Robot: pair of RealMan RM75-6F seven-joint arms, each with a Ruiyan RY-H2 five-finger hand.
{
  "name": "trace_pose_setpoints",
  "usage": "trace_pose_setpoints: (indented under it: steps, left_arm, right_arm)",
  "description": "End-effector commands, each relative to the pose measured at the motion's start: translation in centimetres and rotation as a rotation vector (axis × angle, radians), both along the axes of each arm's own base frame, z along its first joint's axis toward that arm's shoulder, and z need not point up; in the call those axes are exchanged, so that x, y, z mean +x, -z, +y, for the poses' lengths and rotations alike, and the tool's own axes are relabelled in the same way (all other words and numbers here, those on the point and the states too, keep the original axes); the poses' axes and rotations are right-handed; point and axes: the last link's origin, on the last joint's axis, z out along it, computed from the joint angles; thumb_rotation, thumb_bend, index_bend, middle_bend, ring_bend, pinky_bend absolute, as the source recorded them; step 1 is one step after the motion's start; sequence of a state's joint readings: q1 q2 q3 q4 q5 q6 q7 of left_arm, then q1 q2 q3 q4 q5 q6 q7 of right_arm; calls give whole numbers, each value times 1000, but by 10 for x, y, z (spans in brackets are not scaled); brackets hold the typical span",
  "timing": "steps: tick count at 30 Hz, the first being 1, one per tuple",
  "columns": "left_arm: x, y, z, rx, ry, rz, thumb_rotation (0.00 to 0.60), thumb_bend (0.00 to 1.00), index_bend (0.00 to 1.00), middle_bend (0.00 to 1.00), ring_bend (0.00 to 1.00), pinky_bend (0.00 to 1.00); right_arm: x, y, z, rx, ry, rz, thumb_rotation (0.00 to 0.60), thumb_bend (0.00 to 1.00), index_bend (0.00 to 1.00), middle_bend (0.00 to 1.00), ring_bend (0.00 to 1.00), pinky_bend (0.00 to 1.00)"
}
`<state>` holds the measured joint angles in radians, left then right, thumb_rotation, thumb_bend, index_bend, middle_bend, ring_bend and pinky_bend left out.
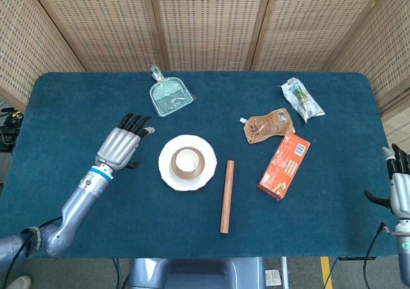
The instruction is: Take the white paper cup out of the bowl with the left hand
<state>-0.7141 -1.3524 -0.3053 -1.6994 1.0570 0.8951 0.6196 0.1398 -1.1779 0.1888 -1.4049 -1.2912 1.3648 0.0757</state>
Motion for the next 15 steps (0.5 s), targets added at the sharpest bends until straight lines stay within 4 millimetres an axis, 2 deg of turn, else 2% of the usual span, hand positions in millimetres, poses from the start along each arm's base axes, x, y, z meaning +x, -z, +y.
trace_pose_setpoints:
  steps: [1, 7, 15]
  left_arm:
    - [25, 27, 12, -62, 26, 29, 600, 104, 201, 0, 0, 0]
    - [53, 62, 16, -158, 34, 65, 600, 105, 207, 0, 0, 0]
    - [72, 86, 18, -205, 27, 105, 600, 107, 211, 0, 0, 0]
  right_arm:
    - [-3, -4, 0, -15, 9, -7, 600, 95, 0, 0, 0, 0]
    - [-10, -12, 0, -41, 27, -20, 600, 95, 0, 0, 0, 0]
    - [-14, -16, 0, -51, 35, -34, 600, 95, 0, 0, 0, 0]
